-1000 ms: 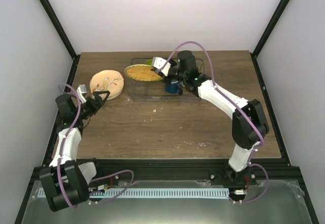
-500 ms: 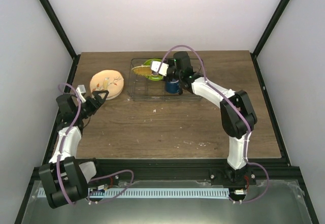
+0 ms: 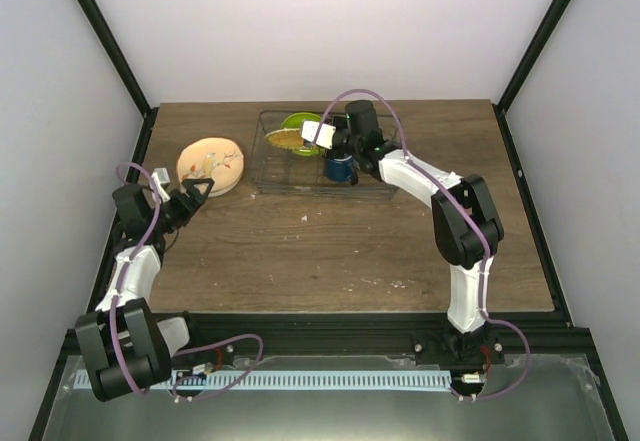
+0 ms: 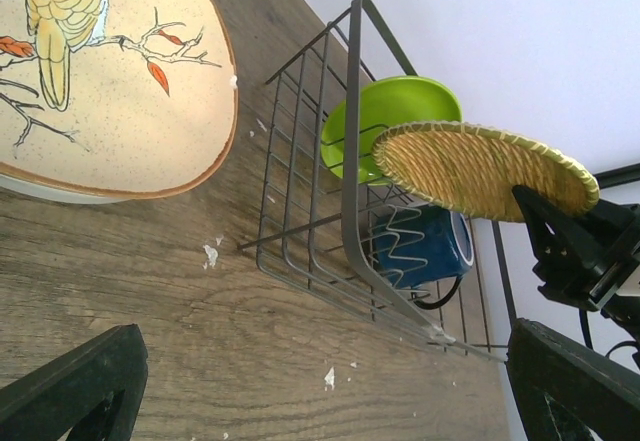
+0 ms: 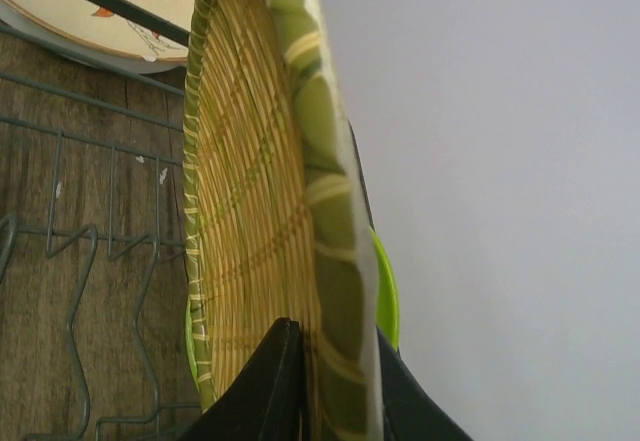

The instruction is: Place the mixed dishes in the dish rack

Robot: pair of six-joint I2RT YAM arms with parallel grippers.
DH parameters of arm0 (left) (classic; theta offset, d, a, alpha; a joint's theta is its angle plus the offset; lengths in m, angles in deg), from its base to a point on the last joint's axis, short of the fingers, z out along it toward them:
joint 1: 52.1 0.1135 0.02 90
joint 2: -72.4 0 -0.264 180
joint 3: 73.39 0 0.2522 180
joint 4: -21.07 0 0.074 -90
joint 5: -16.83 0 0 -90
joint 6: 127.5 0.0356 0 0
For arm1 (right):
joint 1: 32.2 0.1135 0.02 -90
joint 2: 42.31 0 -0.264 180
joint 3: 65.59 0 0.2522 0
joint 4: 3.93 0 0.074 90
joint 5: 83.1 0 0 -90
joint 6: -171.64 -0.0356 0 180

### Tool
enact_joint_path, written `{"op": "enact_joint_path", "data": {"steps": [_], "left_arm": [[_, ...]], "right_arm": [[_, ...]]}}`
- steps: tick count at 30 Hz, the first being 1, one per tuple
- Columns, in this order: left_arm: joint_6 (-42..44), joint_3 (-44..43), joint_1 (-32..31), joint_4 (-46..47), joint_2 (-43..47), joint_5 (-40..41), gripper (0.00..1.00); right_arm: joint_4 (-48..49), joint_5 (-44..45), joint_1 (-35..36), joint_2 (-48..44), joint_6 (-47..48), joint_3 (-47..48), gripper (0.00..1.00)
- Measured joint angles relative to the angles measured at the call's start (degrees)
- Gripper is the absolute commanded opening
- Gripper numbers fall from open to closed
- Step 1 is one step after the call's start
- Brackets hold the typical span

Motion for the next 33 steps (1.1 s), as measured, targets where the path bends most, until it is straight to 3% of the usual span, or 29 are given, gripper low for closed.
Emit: {"op": "enact_joint_path", "data": {"steps": [17, 33], "left_arm": [[0.0, 0.0, 0.0, 0.7, -0.7, 0.0, 1.00], [-0.1, 0.0, 0.0, 1.1, -1.7, 0.0, 1.00]], "right_arm": [[-3.3, 1.5, -0.2, 0.0, 2.4, 0.7, 0.04], [-5.4, 2.8, -1.0, 0.1, 2.1, 0.7, 0.32]]}}
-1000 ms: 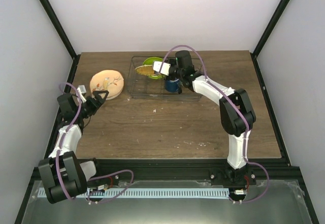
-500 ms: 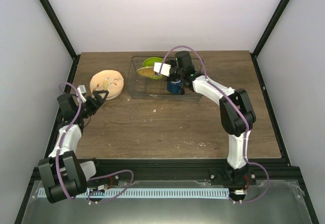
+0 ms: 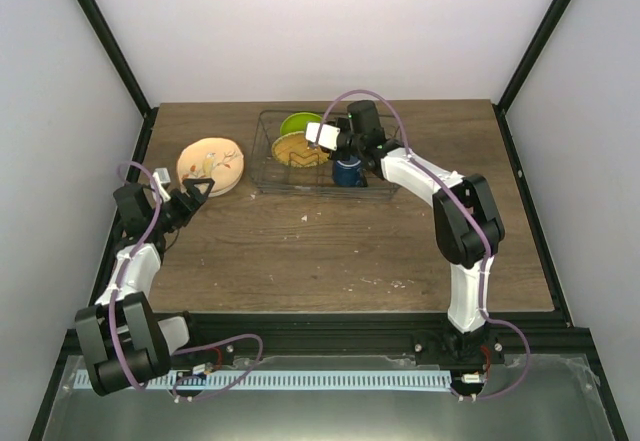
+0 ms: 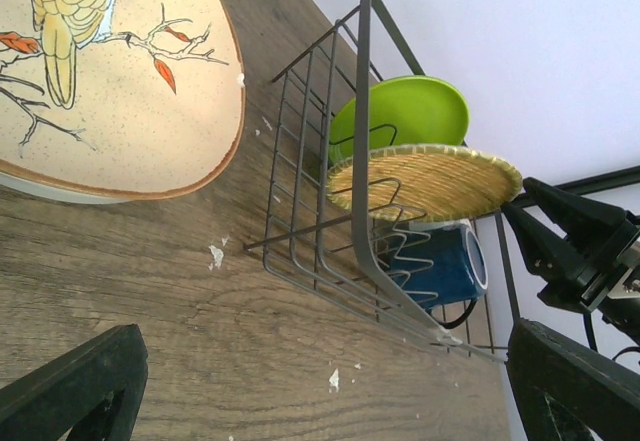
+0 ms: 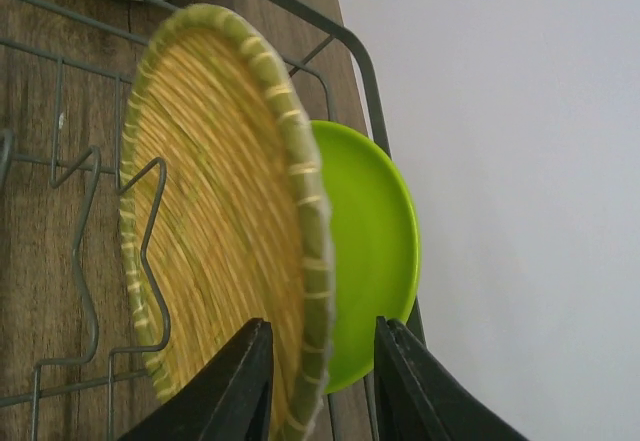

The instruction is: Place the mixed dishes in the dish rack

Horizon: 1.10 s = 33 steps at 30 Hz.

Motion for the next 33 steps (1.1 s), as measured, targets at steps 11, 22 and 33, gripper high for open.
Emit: {"op": "enact_joint_path", "data": {"steps": [11, 22, 33], "left_arm": [[-0.2, 0.0, 0.0, 0.5, -0.9, 0.0, 1.00], [2.1, -7.1, -0.2, -2.5, -9.8, 6.5, 1.00], [6.4, -25.0, -0.2, -12.5, -23.9, 26.9, 1.00]], "right_arm": [[-0.8, 0.4, 0.2, 0.8, -0.1, 0.0, 0.45], [-0.8, 2.3, 1.0, -8.0, -6.7, -6.9, 0.72], [6.9, 10.4, 7.1, -28.5, -29.6, -20.0, 0.66]]}}
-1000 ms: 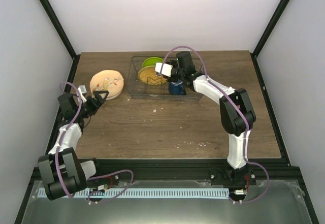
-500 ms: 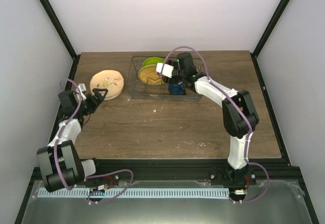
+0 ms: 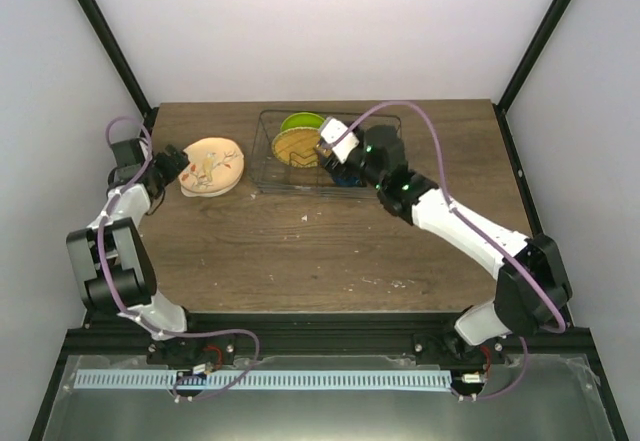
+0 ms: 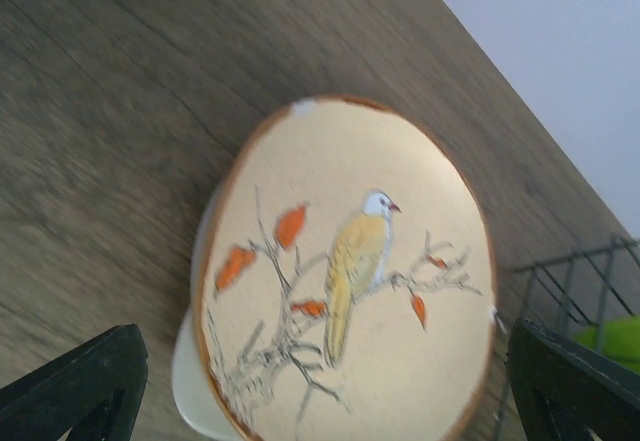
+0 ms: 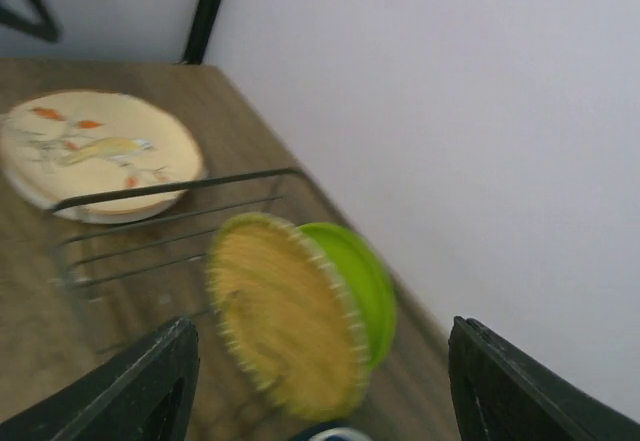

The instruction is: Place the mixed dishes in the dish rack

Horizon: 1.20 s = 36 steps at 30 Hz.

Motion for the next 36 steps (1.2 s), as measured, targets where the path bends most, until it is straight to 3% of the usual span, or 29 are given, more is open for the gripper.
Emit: {"op": "enact_joint_path", "data": {"steps": [5, 11, 16, 19, 26, 33, 36], "left_arm": [[1.3, -7.7, 0.0, -3.0, -6.9, 4.8, 0.98], [2.7, -13.2, 0.0, -5.5, -15.2, 7.4, 0.94], [4.3, -15.7, -0.6, -7.3, -19.5, 8.4, 0.88], [5.4, -17.9, -1.3, -8.4, -21.2, 9.0, 0.79], [7.3, -20.3, -3.1, -9.2, -23.1, 9.8, 0.44], [7.9, -21.0, -3.2, -10.1, -25.2, 11.3, 0.34], [8.1, -21.0, -3.2, -10.5, -25.2, 11.9, 0.23]], "right_arm": [[-1.9, 4.9, 7.3, -0.7, -9.2, -7.2, 0.48], [-5.6, 8.4, 11.6, -4.6, -18.6, -14.9, 0.48], [-6.6, 11.2, 14.2, -8.4, -23.1, -15.6, 0.47], [-7.0, 12.3, 14.8, -8.9, -25.2, -15.8, 0.47], [-8.9, 13.8, 15.4, -8.9, -27.6, -16.9, 0.47], [-9.3, 14.6, 15.5, -8.9, -28.3, -16.9, 0.46], [-9.5, 14.7, 15.5, -8.9, -28.3, -16.9, 0.46]]}}
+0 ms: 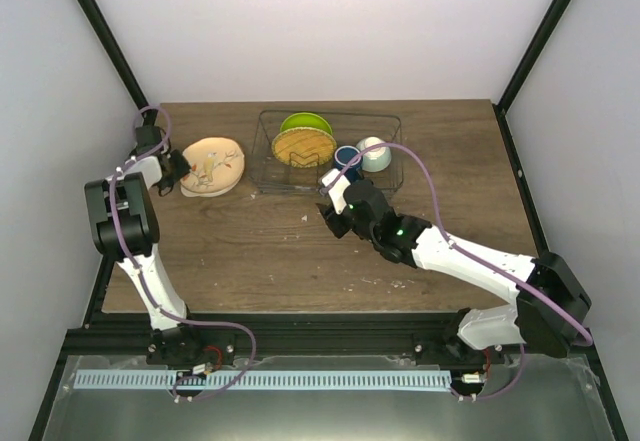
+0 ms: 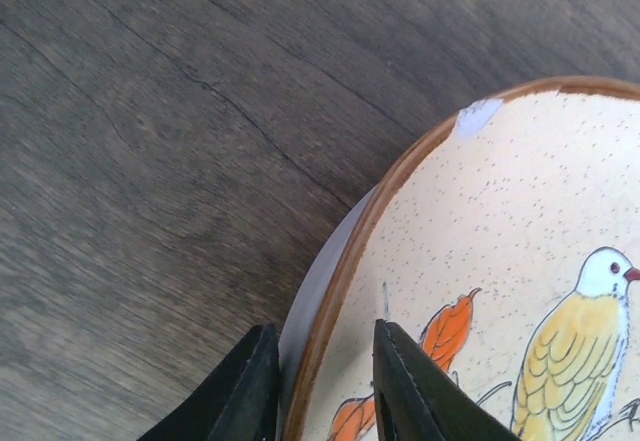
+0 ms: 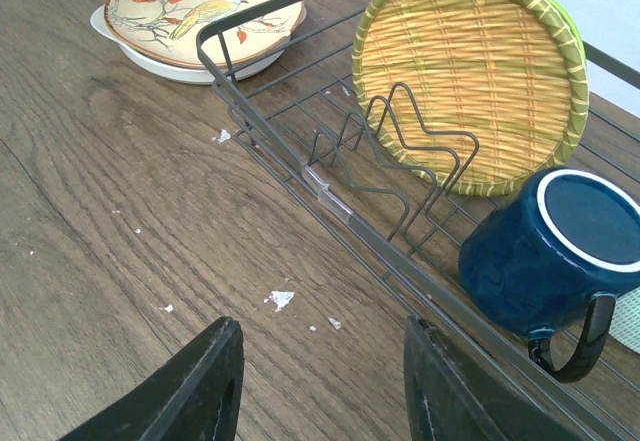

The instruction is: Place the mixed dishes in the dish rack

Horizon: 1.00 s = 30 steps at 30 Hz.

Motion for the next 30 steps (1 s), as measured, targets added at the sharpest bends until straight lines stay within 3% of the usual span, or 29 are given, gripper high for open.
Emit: {"op": "enact_joint_path", "data": {"steps": [4, 6, 11, 23, 30], "left_arm": [[0.2, 0.0, 0.1, -0.5, 0.0, 1.0, 0.13], [0.9, 0.0, 0.1, -0.7, 0.2, 0.6, 0.15], [0.8, 0.1, -0.3, -0.8, 0.5, 0.2, 0.06], [-0.3, 3.7, 0.1, 1.4, 3.2, -0.7, 0.00], [-1.6, 10.7, 0.7, 5.4, 8.3, -1.2, 0.00]], "right_arm": [[-0.1, 0.2, 0.0, 0.2, -0.1, 0.0, 0.46], [-0.1, 0.2, 0.0, 0.6, -0.1, 0.0, 0.46], [-0.8, 0.4, 0.4, 1.6, -0.1, 0.0, 0.46], [-1.0, 0.3, 0.7, 2.7, -0.1, -0.1, 0.46], [-0.7, -0.9, 0.7, 3.6, -0.1, -0.2, 0.47]]}}
